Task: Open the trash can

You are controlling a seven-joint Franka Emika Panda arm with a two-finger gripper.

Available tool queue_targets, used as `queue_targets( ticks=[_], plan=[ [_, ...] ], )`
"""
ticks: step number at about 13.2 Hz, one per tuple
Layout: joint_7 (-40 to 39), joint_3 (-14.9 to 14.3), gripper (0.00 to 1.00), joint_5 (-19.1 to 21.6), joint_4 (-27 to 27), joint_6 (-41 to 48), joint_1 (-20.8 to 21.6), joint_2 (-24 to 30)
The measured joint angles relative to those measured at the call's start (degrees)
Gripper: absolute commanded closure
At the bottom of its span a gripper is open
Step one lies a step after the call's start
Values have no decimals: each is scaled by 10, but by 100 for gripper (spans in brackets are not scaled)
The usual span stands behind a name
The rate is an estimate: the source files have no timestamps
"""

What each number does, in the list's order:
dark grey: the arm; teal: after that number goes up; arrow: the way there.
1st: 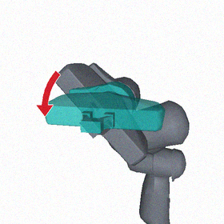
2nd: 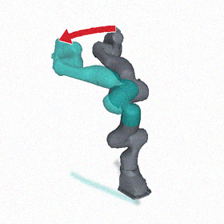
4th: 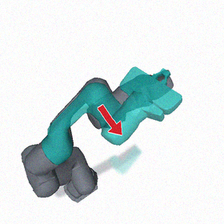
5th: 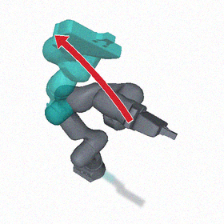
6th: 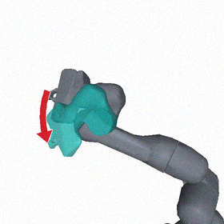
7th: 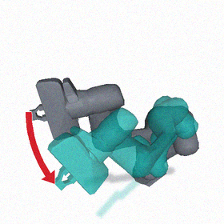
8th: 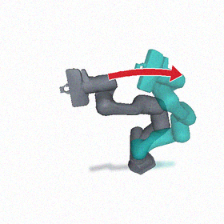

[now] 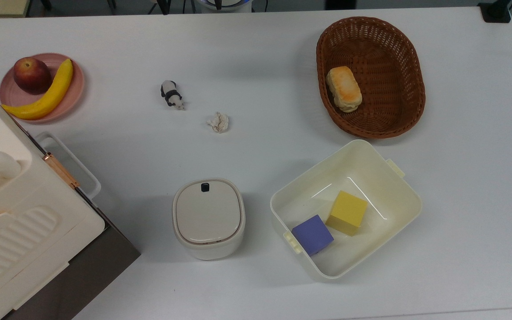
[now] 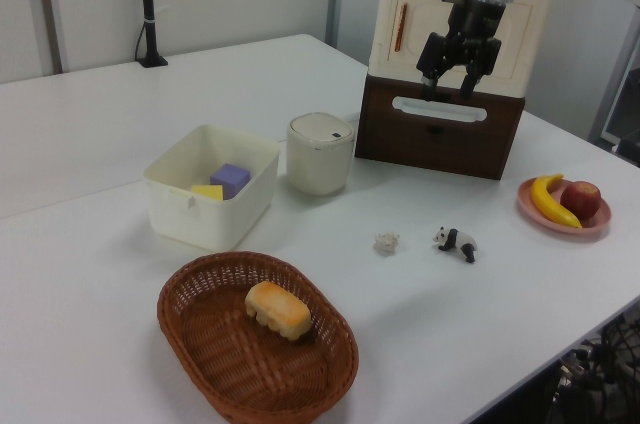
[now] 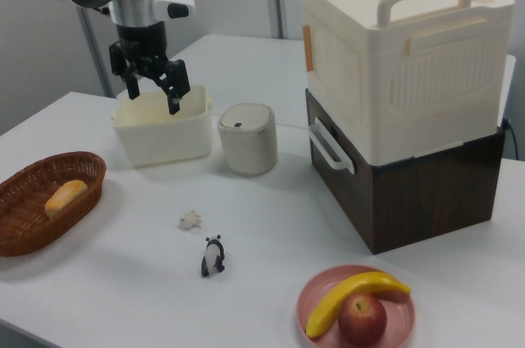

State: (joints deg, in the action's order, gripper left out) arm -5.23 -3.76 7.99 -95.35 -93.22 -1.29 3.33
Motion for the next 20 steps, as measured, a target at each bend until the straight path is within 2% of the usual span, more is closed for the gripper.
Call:
queue_targets(
  ticks=[11, 12, 13, 14, 15, 20],
  plan=[
    [0, 0, 0, 0, 0, 0, -1, 0],
    [0, 0, 7, 0, 0, 0, -1, 0],
    [0, 0, 38, 0, 0, 0, -1, 0],
    [1, 0, 77, 0, 0, 0, -1, 0],
    [7, 0, 99, 0, 0, 0, -1, 0],
    [11, 0, 100, 0, 0, -13, -1, -2]
  ],
)
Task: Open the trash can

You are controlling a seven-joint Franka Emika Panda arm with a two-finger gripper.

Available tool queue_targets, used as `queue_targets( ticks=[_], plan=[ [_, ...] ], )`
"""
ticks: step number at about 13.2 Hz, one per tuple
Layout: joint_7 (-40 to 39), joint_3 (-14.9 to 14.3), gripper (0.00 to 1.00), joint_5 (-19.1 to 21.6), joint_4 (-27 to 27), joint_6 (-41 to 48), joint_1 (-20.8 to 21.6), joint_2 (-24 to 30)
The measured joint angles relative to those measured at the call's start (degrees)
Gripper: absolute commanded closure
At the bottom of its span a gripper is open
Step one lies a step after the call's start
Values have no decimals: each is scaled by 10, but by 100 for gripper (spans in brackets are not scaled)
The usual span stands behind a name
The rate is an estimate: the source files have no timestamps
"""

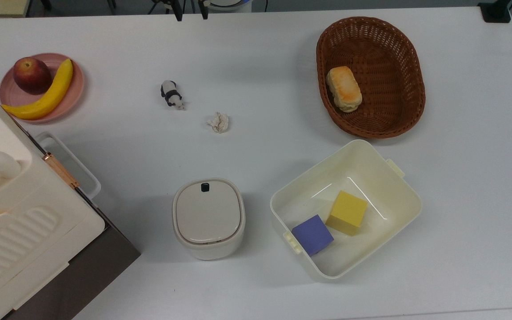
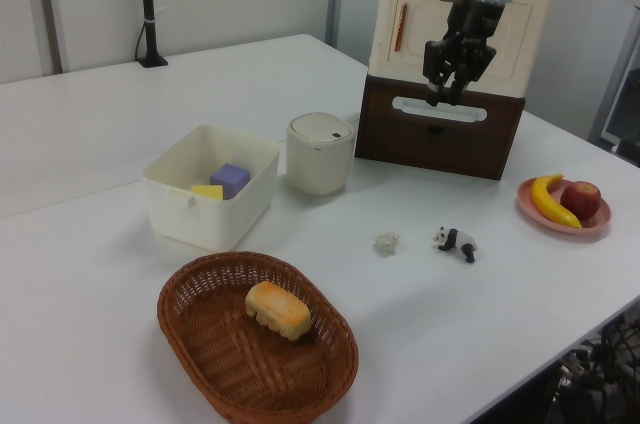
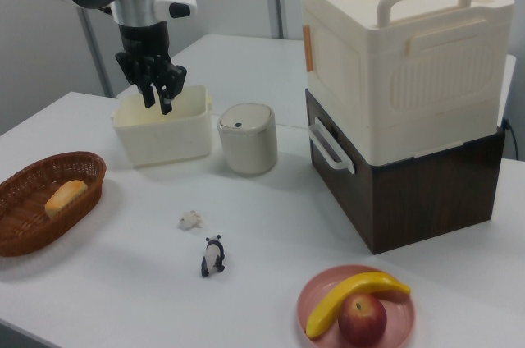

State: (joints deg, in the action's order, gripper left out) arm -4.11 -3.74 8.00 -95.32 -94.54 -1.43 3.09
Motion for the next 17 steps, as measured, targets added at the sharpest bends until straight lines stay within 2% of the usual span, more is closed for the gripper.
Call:
queue_targets(
  ticks=[5, 8, 10, 13, 17],
  plan=[
    [2, 1, 100, 0, 0, -36, 0, -8],
    [19, 6, 100, 0, -1, -135, 3, -36],
    [68, 9, 100, 0, 7, -234, 14, -84],
    [85, 9, 100, -14, 46, -278, 16, -152],
    [90, 9, 100, -61, 79, -354, 15, -215]
  ],
)
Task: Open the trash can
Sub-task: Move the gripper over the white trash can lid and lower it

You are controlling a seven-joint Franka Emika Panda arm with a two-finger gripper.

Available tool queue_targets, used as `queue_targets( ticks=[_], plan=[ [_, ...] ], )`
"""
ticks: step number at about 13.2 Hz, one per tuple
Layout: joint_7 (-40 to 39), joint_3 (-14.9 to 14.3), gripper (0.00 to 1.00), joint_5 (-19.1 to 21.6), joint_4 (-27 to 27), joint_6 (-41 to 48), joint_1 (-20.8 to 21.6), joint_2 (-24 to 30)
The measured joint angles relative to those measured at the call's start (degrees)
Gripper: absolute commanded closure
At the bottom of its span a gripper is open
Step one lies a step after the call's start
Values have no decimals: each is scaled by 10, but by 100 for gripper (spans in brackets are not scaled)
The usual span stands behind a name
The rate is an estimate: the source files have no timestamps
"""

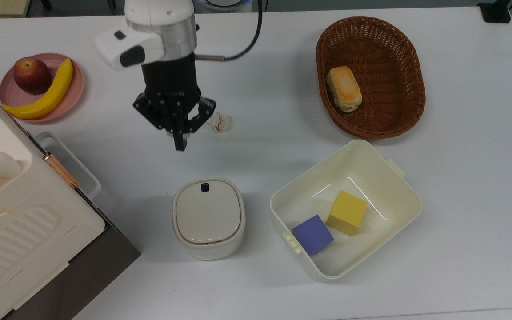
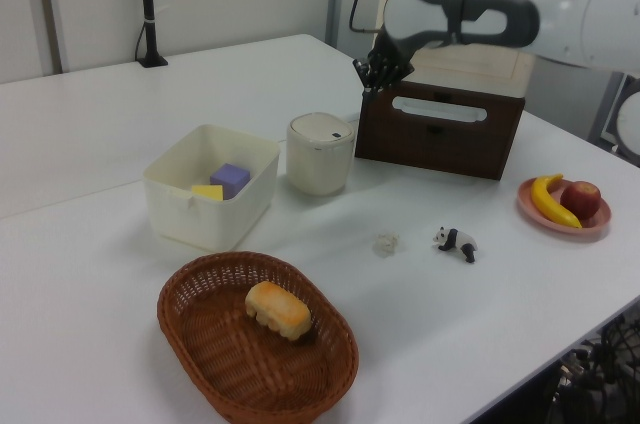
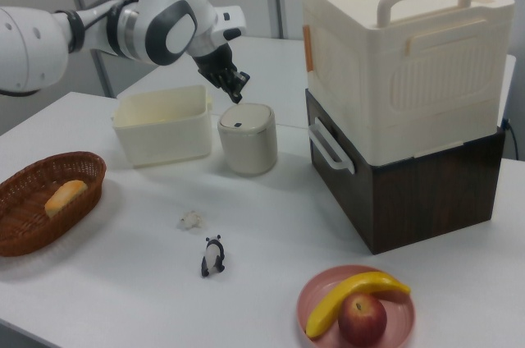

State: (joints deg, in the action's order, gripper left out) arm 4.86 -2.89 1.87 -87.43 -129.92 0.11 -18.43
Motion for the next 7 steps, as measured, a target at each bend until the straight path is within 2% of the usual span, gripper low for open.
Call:
queue_targets(
  ticks=[7],
  plan=[
    [0, 1, 100, -36, 4, -13, 12, -35]
  ],
)
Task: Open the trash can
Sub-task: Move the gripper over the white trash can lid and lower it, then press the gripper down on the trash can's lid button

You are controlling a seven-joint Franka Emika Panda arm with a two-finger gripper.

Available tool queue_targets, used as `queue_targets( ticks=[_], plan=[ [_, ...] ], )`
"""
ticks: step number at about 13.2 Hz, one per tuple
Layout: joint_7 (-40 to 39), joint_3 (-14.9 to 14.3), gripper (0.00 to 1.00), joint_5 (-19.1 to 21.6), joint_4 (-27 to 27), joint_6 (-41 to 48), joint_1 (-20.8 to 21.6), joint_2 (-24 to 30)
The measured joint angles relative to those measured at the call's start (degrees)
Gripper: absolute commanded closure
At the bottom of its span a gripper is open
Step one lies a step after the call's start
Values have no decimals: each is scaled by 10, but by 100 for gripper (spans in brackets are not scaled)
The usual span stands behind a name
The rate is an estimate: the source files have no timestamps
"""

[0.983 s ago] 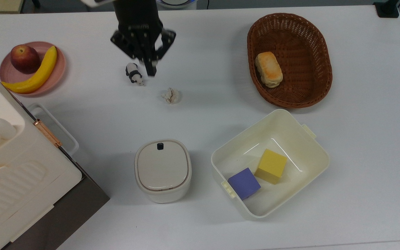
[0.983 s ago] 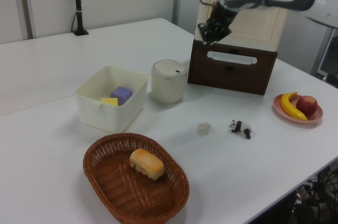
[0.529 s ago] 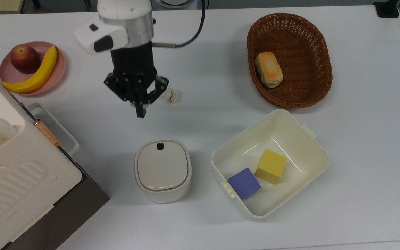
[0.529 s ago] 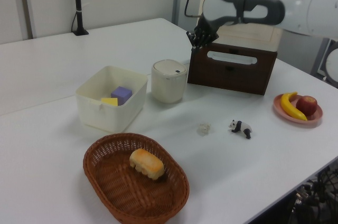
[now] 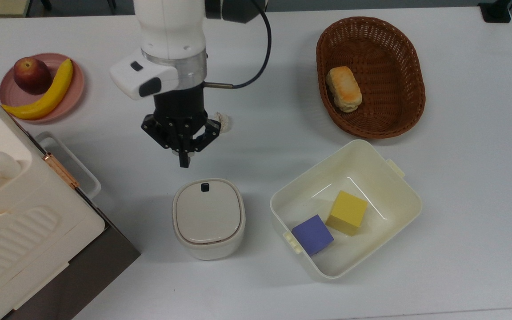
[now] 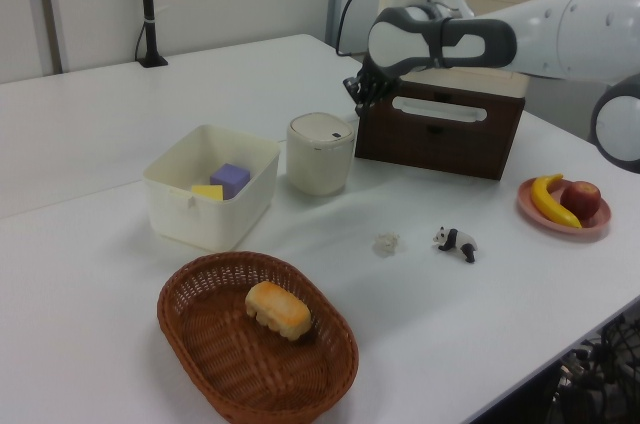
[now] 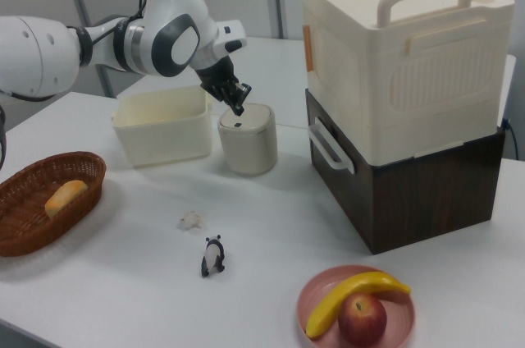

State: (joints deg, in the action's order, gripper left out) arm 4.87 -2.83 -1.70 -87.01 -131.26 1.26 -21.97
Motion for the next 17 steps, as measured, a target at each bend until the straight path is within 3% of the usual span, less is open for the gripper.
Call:
queue_targets(
  ticks=[17],
  plan=[
    [0, 0, 100, 0, 12, -29, 12, -47]
  ],
)
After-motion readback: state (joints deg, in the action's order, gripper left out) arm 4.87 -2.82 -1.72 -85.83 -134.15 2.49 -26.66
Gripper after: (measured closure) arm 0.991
